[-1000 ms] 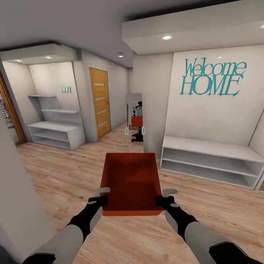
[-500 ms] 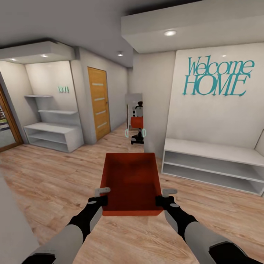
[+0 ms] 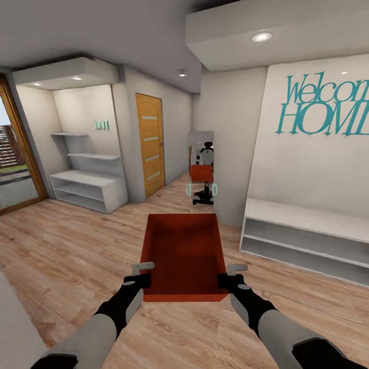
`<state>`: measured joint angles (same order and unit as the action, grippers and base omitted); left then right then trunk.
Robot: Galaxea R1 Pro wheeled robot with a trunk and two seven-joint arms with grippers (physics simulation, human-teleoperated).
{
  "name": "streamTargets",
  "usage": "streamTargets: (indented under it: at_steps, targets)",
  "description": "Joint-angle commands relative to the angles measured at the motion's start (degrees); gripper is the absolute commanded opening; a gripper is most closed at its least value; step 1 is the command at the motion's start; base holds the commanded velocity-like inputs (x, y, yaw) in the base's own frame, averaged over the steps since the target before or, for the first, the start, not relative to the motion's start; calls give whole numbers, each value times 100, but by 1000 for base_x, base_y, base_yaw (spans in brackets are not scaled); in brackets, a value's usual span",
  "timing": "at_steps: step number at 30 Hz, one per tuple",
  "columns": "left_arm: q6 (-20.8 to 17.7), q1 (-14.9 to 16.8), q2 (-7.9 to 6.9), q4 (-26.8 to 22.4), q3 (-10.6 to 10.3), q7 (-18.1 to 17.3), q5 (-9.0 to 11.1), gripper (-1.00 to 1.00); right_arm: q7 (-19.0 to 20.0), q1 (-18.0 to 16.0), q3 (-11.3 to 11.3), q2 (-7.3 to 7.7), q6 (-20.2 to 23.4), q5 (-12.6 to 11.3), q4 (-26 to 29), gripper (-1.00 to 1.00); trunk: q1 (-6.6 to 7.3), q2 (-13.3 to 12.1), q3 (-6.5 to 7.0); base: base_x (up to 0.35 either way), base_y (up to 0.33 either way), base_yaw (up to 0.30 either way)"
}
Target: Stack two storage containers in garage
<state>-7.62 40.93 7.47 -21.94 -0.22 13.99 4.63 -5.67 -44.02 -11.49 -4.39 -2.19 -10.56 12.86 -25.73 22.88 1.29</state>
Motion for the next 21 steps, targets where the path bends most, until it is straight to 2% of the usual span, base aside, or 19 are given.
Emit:
streamTargets:
  at_steps: [1, 21]
  targets:
    - [-38, 3, -212, -35, 127, 236, -110, -100, -50, -1, 103, 3, -27, -60, -20, -100, -5, 4, -2, 322, 0, 18]
    - [-40, 3, -211, -31, 127, 236, -103, -100, -50, -1, 99, 0, -30, -60, -20, -100, -5, 4, -2, 322, 0, 3]
